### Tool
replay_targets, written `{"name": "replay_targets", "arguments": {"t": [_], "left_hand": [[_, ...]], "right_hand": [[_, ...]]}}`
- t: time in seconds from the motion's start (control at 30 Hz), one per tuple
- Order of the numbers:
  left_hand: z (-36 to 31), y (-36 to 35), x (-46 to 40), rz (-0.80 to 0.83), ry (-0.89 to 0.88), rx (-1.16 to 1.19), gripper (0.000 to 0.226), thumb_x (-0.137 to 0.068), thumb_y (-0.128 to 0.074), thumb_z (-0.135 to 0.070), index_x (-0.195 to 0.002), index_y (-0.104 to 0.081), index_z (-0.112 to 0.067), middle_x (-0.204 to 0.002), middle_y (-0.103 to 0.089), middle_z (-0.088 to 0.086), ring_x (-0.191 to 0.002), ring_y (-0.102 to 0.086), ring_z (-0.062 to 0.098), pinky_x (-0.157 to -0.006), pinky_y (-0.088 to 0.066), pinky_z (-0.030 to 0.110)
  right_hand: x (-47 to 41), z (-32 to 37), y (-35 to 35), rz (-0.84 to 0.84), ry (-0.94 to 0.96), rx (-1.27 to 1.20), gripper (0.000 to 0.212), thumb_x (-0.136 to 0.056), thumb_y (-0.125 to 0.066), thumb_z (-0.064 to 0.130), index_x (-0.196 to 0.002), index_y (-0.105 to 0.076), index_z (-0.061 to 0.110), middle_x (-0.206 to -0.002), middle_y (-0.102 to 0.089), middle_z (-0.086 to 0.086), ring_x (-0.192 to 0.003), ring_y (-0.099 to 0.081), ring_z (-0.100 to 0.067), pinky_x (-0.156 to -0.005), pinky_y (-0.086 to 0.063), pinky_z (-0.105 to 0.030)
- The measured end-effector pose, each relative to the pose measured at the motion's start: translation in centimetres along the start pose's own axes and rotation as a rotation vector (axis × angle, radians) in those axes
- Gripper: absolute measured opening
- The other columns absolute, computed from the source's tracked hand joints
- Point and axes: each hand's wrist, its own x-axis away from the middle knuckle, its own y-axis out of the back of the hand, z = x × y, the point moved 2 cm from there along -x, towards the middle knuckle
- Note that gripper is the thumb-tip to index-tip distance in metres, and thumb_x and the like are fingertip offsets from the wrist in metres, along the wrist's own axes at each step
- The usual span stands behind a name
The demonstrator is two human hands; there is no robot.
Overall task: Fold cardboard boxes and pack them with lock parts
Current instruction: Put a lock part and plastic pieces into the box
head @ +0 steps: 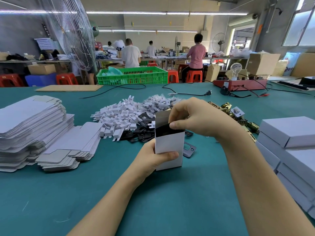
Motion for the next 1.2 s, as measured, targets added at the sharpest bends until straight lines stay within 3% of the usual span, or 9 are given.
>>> {"name": "replay_targets", "arguments": {"t": [0.3,0.43,0.53,0.67,0.73,0.93,1.2], "left_hand": [[-0.1,0.0,0.1,0.008,0.000,0.020,0.039,-0.066,-0.079,-0.019,-0.102,-0.067,-0.024,-0.092,-0.076,-0.010,-0.085,-0.070,0.004,-0.068,-0.052,0.015],[0.1,0.1,0.1,0.002,0.006,0.018,0.039,-0.065,-0.079,-0.021,-0.102,-0.068,-0.025,-0.095,-0.076,-0.007,-0.089,-0.070,0.007,-0.071,-0.054,0.018],[0.1,0.1,0.1,-0.005,0.005,0.017,0.037,-0.064,-0.080,-0.020,-0.099,-0.069,-0.025,-0.094,-0.076,-0.007,-0.087,-0.070,0.007,-0.071,-0.054,0.017],[0.0,0.1,0.0,0.000,-0.004,0.016,0.039,-0.064,-0.080,-0.020,-0.101,-0.068,-0.024,-0.092,-0.075,-0.009,-0.085,-0.069,0.004,-0.070,-0.052,0.015],[0.0,0.1,0.1,0.002,-0.003,0.020,0.041,-0.064,-0.079,-0.020,-0.103,-0.068,-0.023,-0.092,-0.075,-0.009,-0.085,-0.069,0.005,-0.070,-0.052,0.016],[-0.1,0.1,0.1,0.019,-0.021,0.009,0.038,-0.066,-0.078,-0.019,-0.102,-0.067,-0.023,-0.089,-0.075,-0.012,-0.083,-0.068,0.001,-0.069,-0.051,0.014],[-0.1,0.1,0.1,0.026,-0.016,-0.013,0.038,-0.067,-0.079,-0.022,-0.103,-0.068,-0.026,-0.094,-0.075,-0.011,-0.087,-0.068,0.002,-0.074,-0.052,0.015]], "right_hand": [[-0.3,0.2,-0.7,0.037,-0.046,0.122,0.007,-0.084,-0.069,0.019,-0.077,-0.071,0.021,-0.077,-0.069,0.006,-0.067,-0.058,-0.002,-0.054,-0.039,-0.015],[-0.5,0.2,-0.9,0.032,-0.018,0.132,0.007,-0.086,-0.068,0.019,-0.083,-0.074,0.019,-0.081,-0.070,0.004,-0.069,-0.056,-0.002,-0.054,-0.037,-0.011],[-0.4,0.1,-0.4,-0.052,0.008,0.024,0.008,-0.085,-0.070,0.019,-0.078,-0.073,0.023,-0.073,-0.067,0.009,-0.062,-0.055,0.002,-0.052,-0.037,-0.006],[-0.3,-0.2,-0.2,-0.062,0.011,0.024,0.008,-0.083,-0.073,0.020,-0.079,-0.075,0.025,-0.074,-0.070,0.008,-0.058,-0.055,0.003,-0.054,-0.043,-0.011],[-0.4,-0.2,-0.3,-0.053,0.019,0.041,0.007,-0.083,-0.073,0.019,-0.080,-0.076,0.024,-0.073,-0.069,0.010,-0.056,-0.054,0.006,-0.051,-0.039,-0.008],[-0.1,-0.5,-0.3,-0.005,-0.002,0.009,0.007,-0.083,-0.073,0.014,-0.087,-0.078,0.018,-0.082,-0.075,0.002,-0.078,-0.068,-0.011,-0.077,-0.056,-0.033],[0.3,-1.3,1.0,-0.002,-0.017,0.008,0.008,-0.082,-0.074,0.015,-0.084,-0.078,0.022,-0.078,-0.074,0.008,-0.076,-0.068,-0.003,-0.078,-0.054,-0.023]]}}
